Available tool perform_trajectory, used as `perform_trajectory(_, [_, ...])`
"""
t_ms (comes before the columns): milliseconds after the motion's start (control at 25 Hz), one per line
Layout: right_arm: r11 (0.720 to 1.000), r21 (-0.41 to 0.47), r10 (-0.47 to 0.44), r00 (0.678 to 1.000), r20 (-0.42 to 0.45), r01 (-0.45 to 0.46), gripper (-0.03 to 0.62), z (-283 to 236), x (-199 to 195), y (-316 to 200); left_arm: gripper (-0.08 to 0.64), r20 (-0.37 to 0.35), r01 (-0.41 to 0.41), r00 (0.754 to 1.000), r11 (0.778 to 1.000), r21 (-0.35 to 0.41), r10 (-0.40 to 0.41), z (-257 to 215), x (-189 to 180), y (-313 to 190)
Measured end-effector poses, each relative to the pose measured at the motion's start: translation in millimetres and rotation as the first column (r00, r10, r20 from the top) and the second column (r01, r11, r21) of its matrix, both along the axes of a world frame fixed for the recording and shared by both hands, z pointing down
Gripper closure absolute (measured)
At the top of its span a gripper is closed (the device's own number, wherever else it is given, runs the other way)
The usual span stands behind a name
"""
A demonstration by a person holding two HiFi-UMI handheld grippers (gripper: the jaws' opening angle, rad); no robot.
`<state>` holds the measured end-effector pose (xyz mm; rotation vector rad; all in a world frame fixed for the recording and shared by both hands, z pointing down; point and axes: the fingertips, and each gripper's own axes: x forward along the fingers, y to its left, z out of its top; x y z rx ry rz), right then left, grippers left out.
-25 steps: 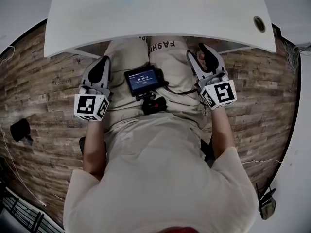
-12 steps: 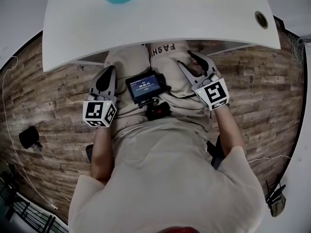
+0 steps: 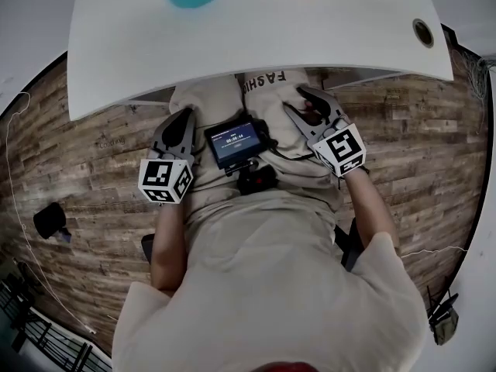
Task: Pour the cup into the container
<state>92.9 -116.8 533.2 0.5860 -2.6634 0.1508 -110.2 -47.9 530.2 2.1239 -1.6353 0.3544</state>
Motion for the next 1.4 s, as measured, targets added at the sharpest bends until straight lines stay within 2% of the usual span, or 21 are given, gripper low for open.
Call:
perform_trajectory(760, [1.000, 0.005, 0.006, 1.000, -0.012, -0.006, 0.411, 0.5, -0.1, -0.4, 0.546, 0.019, -0.012, 1.000, 1.000, -0.008, 0.012, 1.9, 2.7, 0.9])
perform_trajectory(1160, [0.999, 0.031, 0.031, 0.997, -0.073, -0.029, 0.411, 2.3, -1.0, -1.6, 0.546, 0.018, -0.011, 1.000, 1.000, -0.011, 0.011, 2.9, 2.4, 0.3])
perform_trajectory(1400, [0.996, 0.015, 0.084, 0.988, -0.128, -0.083, 0.411, 4.8, -0.8, -4.0, 0.546, 0.019, -0.011, 1.000, 1.000, -0.012, 0.011, 3.5, 2.6, 0.6])
